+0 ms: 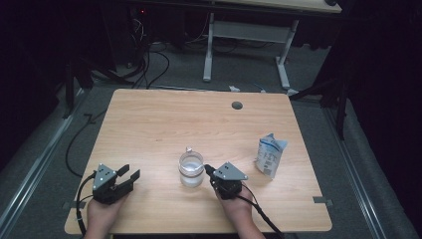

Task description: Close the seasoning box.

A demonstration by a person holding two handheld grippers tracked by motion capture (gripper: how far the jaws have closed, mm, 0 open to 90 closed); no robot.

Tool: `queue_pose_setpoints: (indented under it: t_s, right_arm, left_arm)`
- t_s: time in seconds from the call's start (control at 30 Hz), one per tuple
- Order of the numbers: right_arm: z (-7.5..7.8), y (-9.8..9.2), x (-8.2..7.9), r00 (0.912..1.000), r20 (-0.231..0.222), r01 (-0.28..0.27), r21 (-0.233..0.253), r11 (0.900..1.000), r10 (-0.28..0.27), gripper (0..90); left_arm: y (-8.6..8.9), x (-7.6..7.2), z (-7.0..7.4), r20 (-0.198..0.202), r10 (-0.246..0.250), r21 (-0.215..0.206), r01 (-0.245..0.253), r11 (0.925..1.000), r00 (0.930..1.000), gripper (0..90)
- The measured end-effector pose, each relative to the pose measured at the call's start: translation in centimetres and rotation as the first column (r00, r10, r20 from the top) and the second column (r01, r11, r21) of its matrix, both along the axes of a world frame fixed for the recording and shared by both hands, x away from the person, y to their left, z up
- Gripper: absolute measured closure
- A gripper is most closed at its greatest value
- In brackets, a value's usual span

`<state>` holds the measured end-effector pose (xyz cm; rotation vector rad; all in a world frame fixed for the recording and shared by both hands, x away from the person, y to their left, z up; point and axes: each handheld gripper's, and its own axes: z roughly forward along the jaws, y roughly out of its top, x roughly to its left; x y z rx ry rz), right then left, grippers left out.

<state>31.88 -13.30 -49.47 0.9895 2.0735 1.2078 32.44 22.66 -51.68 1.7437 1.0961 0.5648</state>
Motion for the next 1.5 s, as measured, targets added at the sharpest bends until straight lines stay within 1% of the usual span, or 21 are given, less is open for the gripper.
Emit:
queue_pose_setpoints:
  t_s: [0.1,0.2,0.3,0.53,0.7,0.8,0.9,1.0,1.07,1.13,1.2,1.23,1.27,1.3,1.33,1.43,1.5]
  right_arm:
    - [0.0,0.3,-0.4,0.9999,0.000,-0.017,-0.002,1.000,0.017,90.0]
    - [-0.1,0.7,-0.8,0.9993,-0.004,-0.037,-0.006,0.999,0.037,90.0]
    - [-0.1,1.1,-1.0,0.9988,0.002,-0.049,-0.010,0.999,0.049,90.0]
    - [-0.1,0.9,-1.1,0.9990,0.003,-0.046,-0.011,0.999,0.046,89.8]
    - [-0.3,0.1,-0.9,0.9996,-0.003,-0.027,-0.013,1.000,0.027,89.1]
    - [-0.5,-1.1,-0.6,0.9999,-0.015,0.005,-0.022,1.000,-0.005,85.2]
    - [-0.9,-3.3,-0.1,0.9978,-0.038,0.053,-0.023,0.998,-0.054,80.9]
    - [-1.4,-6.3,0.1,0.9909,-0.065,0.117,-0.021,0.993,-0.118,76.6]
    - [-1.7,-8.4,0.0,0.9842,-0.075,0.159,-0.019,0.987,-0.160,74.5]
    - [-1.9,-10.2,-0.2,0.9787,-0.094,0.181,-0.023,0.983,-0.183,71.1]
    - [-2.2,-11.6,-0.9,0.9750,-0.089,0.202,-0.023,0.979,-0.203,67.0]
    - [-2.3,-12.1,-1.3,0.9744,-0.081,0.209,-0.012,0.978,-0.210,65.1]
    - [-2.5,-12.6,-1.7,0.9732,-0.072,0.219,-0.004,0.976,-0.218,64.1]
    - [-2.6,-12.9,-2.1,0.9716,-0.074,0.225,-0.001,0.974,-0.225,63.7]
    - [-2.6,-13.1,-2.2,0.9707,-0.084,0.226,0.005,0.974,-0.225,63.1]
    - [-2.2,-13.3,-2.2,0.9714,-0.069,0.228,0.008,0.974,-0.227,62.8]
    - [-2.2,-13.3,-2.1,0.9724,-0.071,0.224,0.018,0.974,-0.222,62.7]
  left_arm:
    - [-0.2,0.0,0.0,0.000,-0.006,0.004,0.006,1.0000,1.0000,51.3]
    - [-0.2,0.0,0.0,-0.010,-0.008,-0.003,0.008,1.0000,0.9999,51.2]
    - [-0.2,0.0,0.0,-0.006,-0.009,0.003,0.009,1.0000,0.9999,51.2]
    - [-0.2,0.0,-0.1,-0.006,-0.012,0.005,0.012,0.9999,0.9999,51.2]
    - [-0.3,0.0,-0.1,-0.002,-0.016,0.014,0.016,0.9998,0.9999,51.1]
    - [-0.3,0.0,-0.1,-0.002,-0.017,0.018,0.017,0.9997,0.9999,51.1]
    - [-0.4,0.0,-0.2,-0.004,-0.018,0.020,0.018,0.9996,0.9998,51.0]
    - [-0.5,0.0,-0.2,-0.005,-0.020,0.024,0.020,0.9995,0.9998,50.9]
    - [-0.6,0.0,-0.3,-0.009,-0.022,0.031,0.022,0.9993,0.9997,50.8]
    - [-0.7,-0.1,-0.3,-0.010,-0.025,0.032,0.026,0.9992,0.9996,50.8]
    - [-0.8,-0.2,-0.2,-0.006,-0.030,0.033,0.030,0.9990,0.9995,50.1]
    - [-1.2,-0.4,-0.1,0.001,-0.037,0.042,0.036,0.9985,0.9993,49.4]
    - [-1.3,-0.4,-0.2,0.000,-0.039,0.051,0.039,0.9979,0.9992,49.2]
    - [-1.5,-0.4,-0.2,-0.001,-0.039,0.058,0.039,0.9976,0.9992,49.1]
    - [-1.7,-0.4,-0.3,-0.008,-0.041,0.059,0.041,0.9974,0.9991,49.0]
    - [-2.0,-0.4,-0.4,-0.012,-0.046,0.070,0.047,0.9964,0.9989,49.3]
    - [-2.1,-0.4,-0.4,-0.012,-0.049,0.072,0.050,0.9962,0.9987,49.2]
